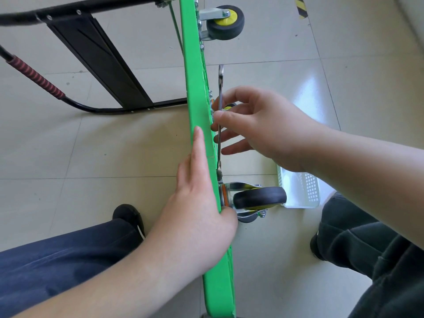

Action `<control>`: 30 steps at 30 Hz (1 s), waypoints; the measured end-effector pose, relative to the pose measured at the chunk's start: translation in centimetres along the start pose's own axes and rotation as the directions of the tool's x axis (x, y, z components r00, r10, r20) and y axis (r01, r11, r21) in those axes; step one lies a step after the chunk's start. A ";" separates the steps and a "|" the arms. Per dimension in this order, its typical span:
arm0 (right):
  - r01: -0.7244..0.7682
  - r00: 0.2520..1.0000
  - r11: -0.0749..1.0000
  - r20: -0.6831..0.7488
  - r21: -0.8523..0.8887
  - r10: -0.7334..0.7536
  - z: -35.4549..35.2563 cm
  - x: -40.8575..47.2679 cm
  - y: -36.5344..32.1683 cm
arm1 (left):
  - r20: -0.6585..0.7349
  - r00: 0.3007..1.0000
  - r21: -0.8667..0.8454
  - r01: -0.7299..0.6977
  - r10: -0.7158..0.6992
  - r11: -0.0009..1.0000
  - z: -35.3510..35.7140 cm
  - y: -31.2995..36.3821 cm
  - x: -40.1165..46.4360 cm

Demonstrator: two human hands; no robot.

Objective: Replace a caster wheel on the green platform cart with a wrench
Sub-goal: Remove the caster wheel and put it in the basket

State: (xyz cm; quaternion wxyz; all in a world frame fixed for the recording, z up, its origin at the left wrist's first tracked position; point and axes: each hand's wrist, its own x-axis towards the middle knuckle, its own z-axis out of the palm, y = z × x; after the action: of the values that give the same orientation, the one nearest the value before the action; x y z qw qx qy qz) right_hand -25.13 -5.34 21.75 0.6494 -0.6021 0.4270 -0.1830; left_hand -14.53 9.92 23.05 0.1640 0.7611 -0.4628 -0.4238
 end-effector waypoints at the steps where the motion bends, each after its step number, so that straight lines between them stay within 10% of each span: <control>1: 0.018 1.000 0.999 -0.008 -0.032 -0.019 0.0 0.1 0.0 | -0.010 1.000 -0.017 0.002 -0.003 1.000 0.0 -0.1 -0.1; 19: 0.319 0.946 0.927 0.015 -0.198 -0.323 -0.1 -3.5 -0.2 | -0.138 0.990 -0.099 -0.041 0.027 0.994 0.9 -1.3 0.5; 30: 0.614 0.751 0.610 0.134 -0.500 -0.646 0.4 -7.5 1.5 | -0.127 0.992 -0.111 -0.028 0.014 0.993 1.2 -1.3 1.0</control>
State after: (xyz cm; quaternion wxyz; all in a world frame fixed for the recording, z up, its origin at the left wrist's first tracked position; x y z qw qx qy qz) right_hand -29.52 0.86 22.78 0.3445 -0.8579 0.2398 -0.2964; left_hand -14.53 9.97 21.01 0.2400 0.7711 -0.4349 -0.3983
